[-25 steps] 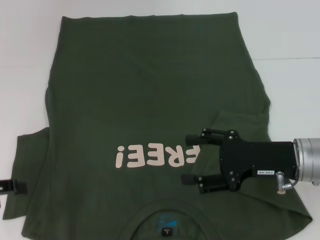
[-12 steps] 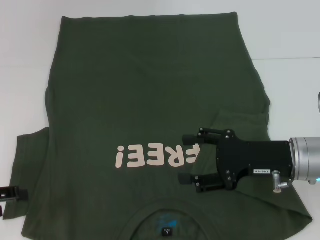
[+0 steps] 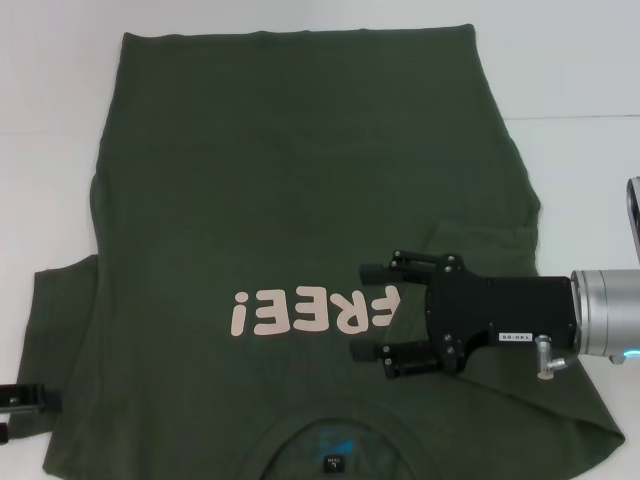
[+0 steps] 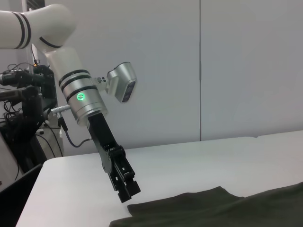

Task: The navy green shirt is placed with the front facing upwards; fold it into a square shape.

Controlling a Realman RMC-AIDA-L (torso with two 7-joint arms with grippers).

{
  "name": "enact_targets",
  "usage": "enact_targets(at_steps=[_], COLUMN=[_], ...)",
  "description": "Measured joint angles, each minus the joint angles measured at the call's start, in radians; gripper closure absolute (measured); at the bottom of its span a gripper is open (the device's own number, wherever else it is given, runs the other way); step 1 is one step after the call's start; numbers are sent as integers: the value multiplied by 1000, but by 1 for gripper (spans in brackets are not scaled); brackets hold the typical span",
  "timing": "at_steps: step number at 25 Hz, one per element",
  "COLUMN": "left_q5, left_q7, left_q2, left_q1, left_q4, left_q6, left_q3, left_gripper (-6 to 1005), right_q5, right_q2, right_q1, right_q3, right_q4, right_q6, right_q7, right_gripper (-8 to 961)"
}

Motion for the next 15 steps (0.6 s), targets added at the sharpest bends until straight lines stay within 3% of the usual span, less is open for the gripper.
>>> enact_targets(at_steps=[15], left_q5=[32], left_q7=[2], left_q2=[0], left_q1=[-6], left_q4=[-19], left_q6=[-54], left_q3=[9], left_gripper=[89], right_q5=[-2], right_q2=[0], right_q1=[14], right_q3=[0], right_q4=[8], right_q6=[26], right_q7=[3], right_gripper=[53])
